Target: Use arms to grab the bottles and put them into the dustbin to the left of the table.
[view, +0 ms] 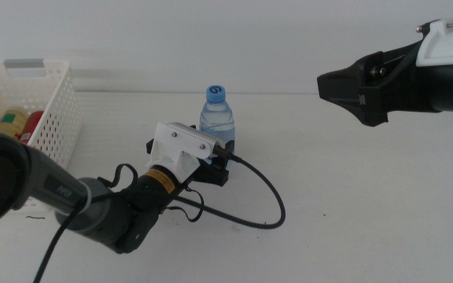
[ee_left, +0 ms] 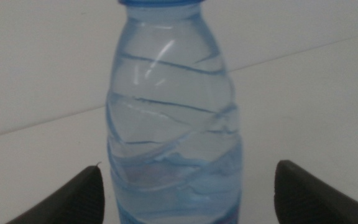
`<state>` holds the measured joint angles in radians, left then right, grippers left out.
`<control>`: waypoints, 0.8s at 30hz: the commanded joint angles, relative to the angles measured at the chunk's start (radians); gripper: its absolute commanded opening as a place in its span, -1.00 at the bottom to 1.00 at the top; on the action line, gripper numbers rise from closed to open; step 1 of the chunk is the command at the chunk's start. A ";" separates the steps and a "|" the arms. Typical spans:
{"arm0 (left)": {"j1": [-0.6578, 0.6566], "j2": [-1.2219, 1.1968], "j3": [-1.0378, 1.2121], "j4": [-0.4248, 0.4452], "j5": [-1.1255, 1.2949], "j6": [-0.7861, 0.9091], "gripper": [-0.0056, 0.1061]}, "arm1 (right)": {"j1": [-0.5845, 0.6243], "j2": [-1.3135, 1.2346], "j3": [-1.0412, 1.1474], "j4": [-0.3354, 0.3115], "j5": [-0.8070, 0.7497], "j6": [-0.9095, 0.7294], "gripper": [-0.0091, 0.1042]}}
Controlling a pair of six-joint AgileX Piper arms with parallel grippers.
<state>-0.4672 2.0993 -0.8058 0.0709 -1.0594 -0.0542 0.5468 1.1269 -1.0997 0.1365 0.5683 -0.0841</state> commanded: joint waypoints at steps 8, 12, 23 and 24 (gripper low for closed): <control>0.008 0.078 -0.116 0.015 0.040 -0.032 0.78 | 0.002 -0.005 -0.009 -0.004 -0.003 -0.003 0.61; 0.008 0.101 -0.168 0.016 0.062 -0.030 0.78 | 0.002 -0.005 -0.009 -0.004 -0.015 -0.003 0.61; 0.008 0.166 -0.266 0.008 0.084 -0.052 0.78 | 0.002 -0.005 -0.009 -0.004 -0.015 -0.003 0.61; 0.008 0.165 -0.267 0.003 0.084 -0.048 0.77 | 0.002 -0.005 -0.009 -0.004 -0.015 -0.003 0.61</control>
<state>-0.4600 2.2662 -1.0644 0.0847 -0.9706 -0.0886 0.5468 1.1269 -1.0997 0.1365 0.5621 -0.0841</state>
